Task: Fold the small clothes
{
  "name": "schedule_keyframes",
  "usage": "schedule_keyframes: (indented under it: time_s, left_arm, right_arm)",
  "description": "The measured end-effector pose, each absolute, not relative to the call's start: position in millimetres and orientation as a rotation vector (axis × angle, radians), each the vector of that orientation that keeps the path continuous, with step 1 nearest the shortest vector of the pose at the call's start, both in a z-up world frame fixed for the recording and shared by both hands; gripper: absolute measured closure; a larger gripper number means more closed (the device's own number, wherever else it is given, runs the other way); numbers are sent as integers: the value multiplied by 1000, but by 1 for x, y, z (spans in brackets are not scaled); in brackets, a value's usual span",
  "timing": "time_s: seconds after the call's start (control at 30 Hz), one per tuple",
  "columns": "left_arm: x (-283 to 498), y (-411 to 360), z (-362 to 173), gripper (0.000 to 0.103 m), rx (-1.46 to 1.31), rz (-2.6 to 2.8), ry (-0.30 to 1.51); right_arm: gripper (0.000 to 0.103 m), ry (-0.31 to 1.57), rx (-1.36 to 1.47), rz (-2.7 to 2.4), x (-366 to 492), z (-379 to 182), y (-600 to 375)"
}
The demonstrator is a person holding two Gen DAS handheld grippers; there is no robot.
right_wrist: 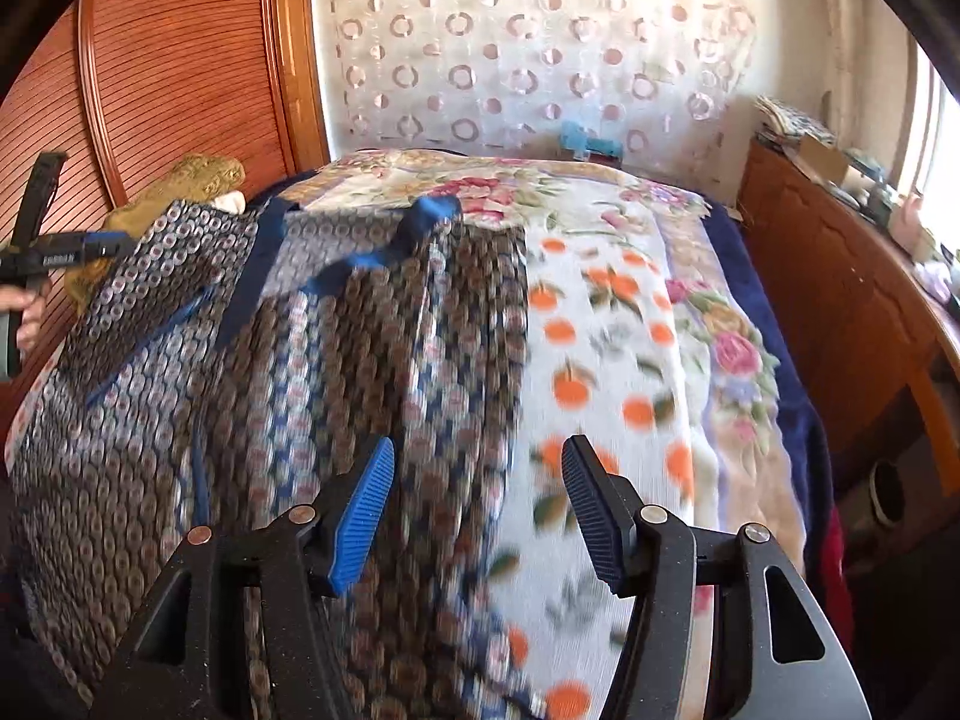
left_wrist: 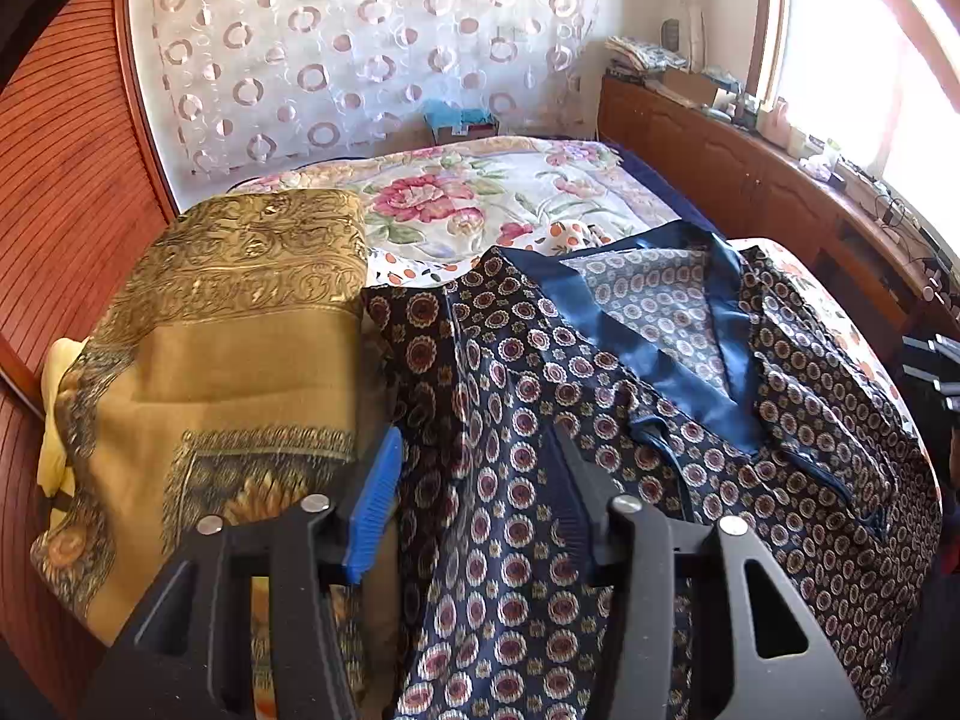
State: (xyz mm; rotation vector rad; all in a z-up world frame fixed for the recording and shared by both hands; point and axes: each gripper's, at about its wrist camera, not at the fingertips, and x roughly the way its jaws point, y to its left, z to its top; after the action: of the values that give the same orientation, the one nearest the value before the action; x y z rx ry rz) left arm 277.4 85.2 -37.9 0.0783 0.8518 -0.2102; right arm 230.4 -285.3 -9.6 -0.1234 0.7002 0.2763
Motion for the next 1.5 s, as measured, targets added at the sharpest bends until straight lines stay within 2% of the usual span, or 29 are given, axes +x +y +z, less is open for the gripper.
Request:
schedule_keyframes:
  time_s: [0.3, 0.5, 0.97, 1.07, 1.13, 1.17, 1.27, 1.33, 1.37, 1.5]
  left_arm:
    - [301, 89, -42, 57, 112, -216, 863]
    - [312, 85, -44, 67, 139, -249, 867]
    - [332, 81, -60, 68, 173, -239, 891]
    - [334, 81, -61, 72, 174, -231, 893]
    - [334, 82, -62, 74, 178, -219, 892]
    - [334, 83, -63, 78, 177, -216, 892]
    - [333, 85, -63, 93, 174, -196, 888]
    - [330, 85, -58, 95, 160, -202, 873]
    - [327, 85, -55, 97, 156, -203, 860]
    - [311, 81, -36, 98, 142, -225, 811]
  right_arm:
    - [43, 806, -77, 275, 330, -17, -282]
    - [43, 824, -77, 289, 384, -19, -285]
    - [43, 841, -126, 364, 438, -37, -263]
    - [43, 828, -161, 365, 443, -38, -259]
    - [49, 822, -173, 366, 444, -38, -257]
    - [51, 821, -182, 366, 446, -38, -255]
    - [65, 817, -199, 370, 444, -38, -250]
    - [90, 813, -210, 379, 442, -37, -249]
    - [95, 811, -219, 380, 441, -37, -248]
    - [99, 749, -224, 361, 430, -27, -245]
